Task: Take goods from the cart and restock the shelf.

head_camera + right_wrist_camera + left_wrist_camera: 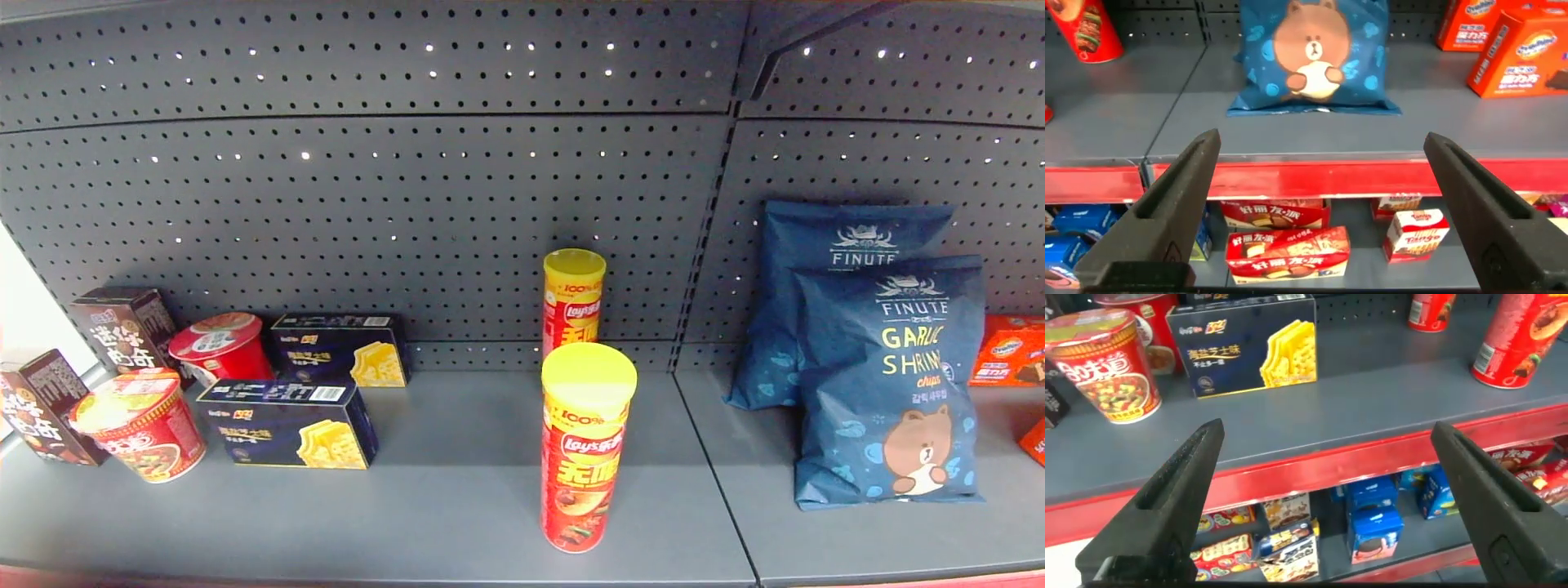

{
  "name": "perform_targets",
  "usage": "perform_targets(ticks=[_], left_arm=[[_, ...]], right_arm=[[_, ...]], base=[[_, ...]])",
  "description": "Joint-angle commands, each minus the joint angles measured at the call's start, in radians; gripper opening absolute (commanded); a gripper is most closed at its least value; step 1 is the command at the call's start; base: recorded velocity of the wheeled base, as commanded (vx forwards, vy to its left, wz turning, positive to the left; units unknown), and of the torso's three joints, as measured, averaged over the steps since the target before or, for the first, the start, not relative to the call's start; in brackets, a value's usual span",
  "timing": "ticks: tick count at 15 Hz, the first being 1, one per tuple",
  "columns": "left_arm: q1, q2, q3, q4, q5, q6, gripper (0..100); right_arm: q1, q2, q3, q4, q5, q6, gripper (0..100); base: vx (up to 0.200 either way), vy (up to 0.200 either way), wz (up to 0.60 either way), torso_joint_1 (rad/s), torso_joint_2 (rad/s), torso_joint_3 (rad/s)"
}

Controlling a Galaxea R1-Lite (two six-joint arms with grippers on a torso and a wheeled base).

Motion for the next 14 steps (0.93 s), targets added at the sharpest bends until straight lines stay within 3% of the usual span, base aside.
perform_targets(ticks=[1, 14], left_arm=[[0.001, 0.004, 0.0, 0.0, 0.003, -0.001, 100], [0.001, 0.004, 0.0, 0.0, 0.019, -0.003, 100]], right_arm=[[0.0, 0.003, 0.0, 0.0, 0.001, -0.001, 100], [0.0, 0.003, 0.0, -0.001, 0.001, -0.001, 100]], base=[[0.0, 0.0, 0.0, 0.0, 0.0, 0.0], [0.0, 0.0, 0.0, 0.0, 0.0, 0.0]])
